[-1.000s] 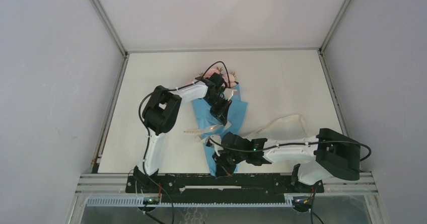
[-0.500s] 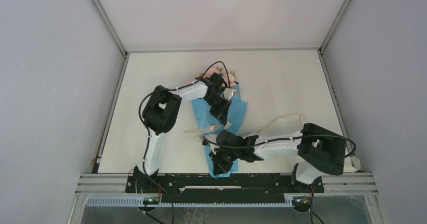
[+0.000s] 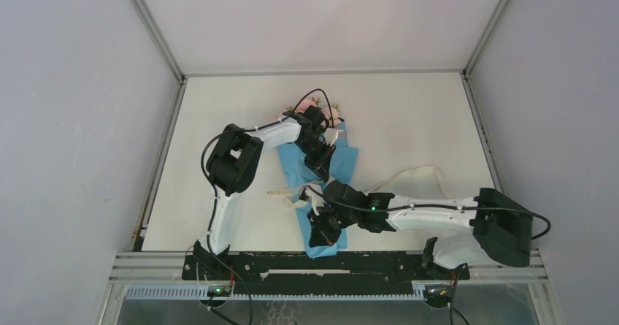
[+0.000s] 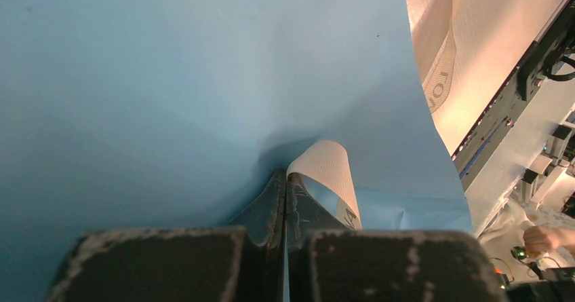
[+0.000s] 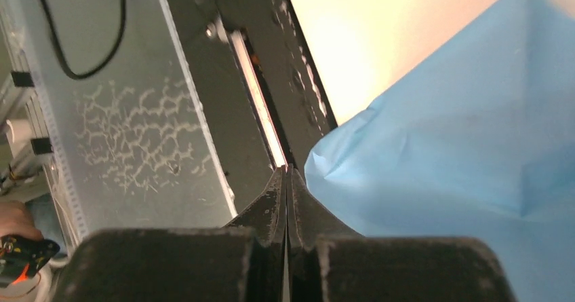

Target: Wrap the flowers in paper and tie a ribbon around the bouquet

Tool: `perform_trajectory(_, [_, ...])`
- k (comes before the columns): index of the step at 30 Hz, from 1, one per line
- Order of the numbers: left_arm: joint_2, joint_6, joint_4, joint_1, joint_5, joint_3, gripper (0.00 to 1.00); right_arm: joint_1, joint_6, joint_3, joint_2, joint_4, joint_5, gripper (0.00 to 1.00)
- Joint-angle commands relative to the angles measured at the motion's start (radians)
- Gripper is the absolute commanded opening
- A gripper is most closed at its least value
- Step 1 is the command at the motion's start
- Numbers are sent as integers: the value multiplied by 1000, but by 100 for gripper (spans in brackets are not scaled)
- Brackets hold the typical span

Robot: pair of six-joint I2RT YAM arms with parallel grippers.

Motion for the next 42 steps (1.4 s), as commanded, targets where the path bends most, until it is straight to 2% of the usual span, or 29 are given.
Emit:
perform_trajectory(1, [22,34,37,8,-103,-5,0,-14,19,13,-61,-54,72,0])
perform_trajectory(7, [18,39,35,8,-107,-5,0,-14,100,-126,74,80,39,0])
perform_trajectory(11, [14,44,32,7,-110,-5,0,-44,101,-113,89,73,15,0])
perform_trajectory(13, [14,46,32,9,-111,-5,0,-43,77,-42,43,-39,44,0])
perform_trajectory(16, [14,46,31,9,-111,-2,0,-69,65,66,-83,-231,212,7])
perform_trajectory(17, [14,46,32,8,-113,0,0,-96,76,93,-128,-297,300,11])
perform_trajectory(18, [13,45,31,9,-112,1,0,-135,95,112,-175,-359,417,20])
perform_trajectory(20, [11,46,31,8,-113,1,0,-254,145,121,-276,-472,632,36])
perform_trajectory(22, [10,45,33,8,-115,1,0,-430,211,111,-381,-547,770,54])
perform_trajectory(27, [5,47,34,7,-121,1,0,-917,263,-21,-590,-427,774,98])
perform_trajectory(29, [0,47,36,5,-123,-2,0,-1096,328,-57,-614,-413,747,100])
perform_trajectory(32, [-10,48,42,2,-123,-9,0,-1408,334,-97,-562,-380,566,100])
perform_trajectory(35, [-13,49,42,-1,-123,-8,0,-1590,308,-110,-433,-368,394,99])
perform_trajectory(37, [-15,49,42,-1,-123,-8,0,-1638,265,-109,-343,-343,352,96])
perform_trajectory(42, [-19,50,42,-3,-124,-5,0,-1632,201,-106,-190,-274,388,92])
